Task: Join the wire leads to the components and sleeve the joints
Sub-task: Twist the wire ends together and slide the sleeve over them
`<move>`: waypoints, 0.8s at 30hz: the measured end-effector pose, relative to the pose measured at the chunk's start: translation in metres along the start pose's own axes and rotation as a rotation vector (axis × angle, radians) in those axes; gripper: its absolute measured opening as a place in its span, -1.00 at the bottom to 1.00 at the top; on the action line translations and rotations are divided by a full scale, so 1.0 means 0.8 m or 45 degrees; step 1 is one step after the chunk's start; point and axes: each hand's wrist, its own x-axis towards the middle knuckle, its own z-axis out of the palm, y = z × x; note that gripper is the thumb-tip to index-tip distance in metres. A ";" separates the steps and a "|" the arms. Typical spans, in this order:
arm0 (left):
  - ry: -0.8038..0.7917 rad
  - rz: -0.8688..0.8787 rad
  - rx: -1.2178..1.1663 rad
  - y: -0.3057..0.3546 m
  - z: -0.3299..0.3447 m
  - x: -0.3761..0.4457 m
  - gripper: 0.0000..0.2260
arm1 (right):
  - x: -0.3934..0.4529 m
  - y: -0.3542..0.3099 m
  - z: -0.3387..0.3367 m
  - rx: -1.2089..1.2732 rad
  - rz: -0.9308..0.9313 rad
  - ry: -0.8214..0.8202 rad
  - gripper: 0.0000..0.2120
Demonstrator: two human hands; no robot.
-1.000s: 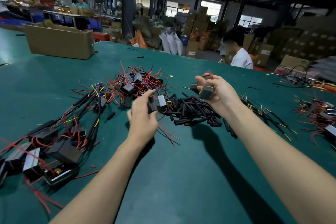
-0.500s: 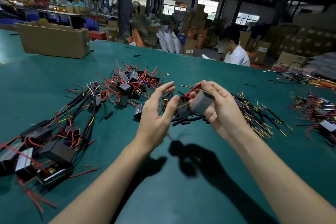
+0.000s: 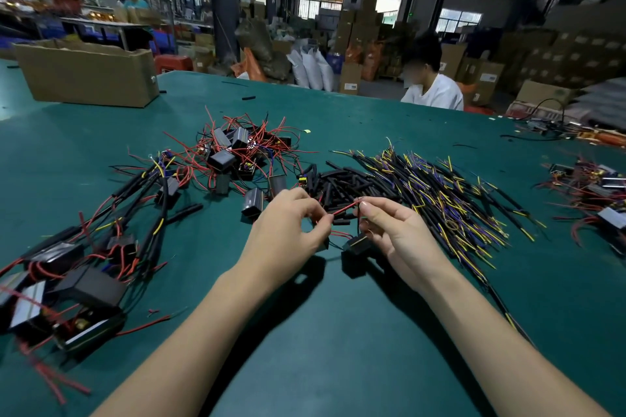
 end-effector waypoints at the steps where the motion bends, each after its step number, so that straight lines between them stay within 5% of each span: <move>1: 0.004 -0.012 -0.005 0.000 0.001 0.000 -0.85 | 0.000 0.000 -0.001 -0.012 -0.017 -0.006 -0.88; 13: 0.105 -0.007 -0.031 -0.002 0.003 0.000 -0.92 | -0.012 0.007 0.011 -0.008 -0.070 -0.268 -0.87; 19: -0.069 0.172 -0.194 0.008 0.004 -0.001 -0.78 | -0.015 0.009 0.014 -0.004 -0.117 -0.131 -0.88; 24: 0.010 0.180 -0.158 0.007 0.009 -0.003 -0.78 | -0.015 0.008 0.014 0.013 -0.065 -0.040 -0.85</move>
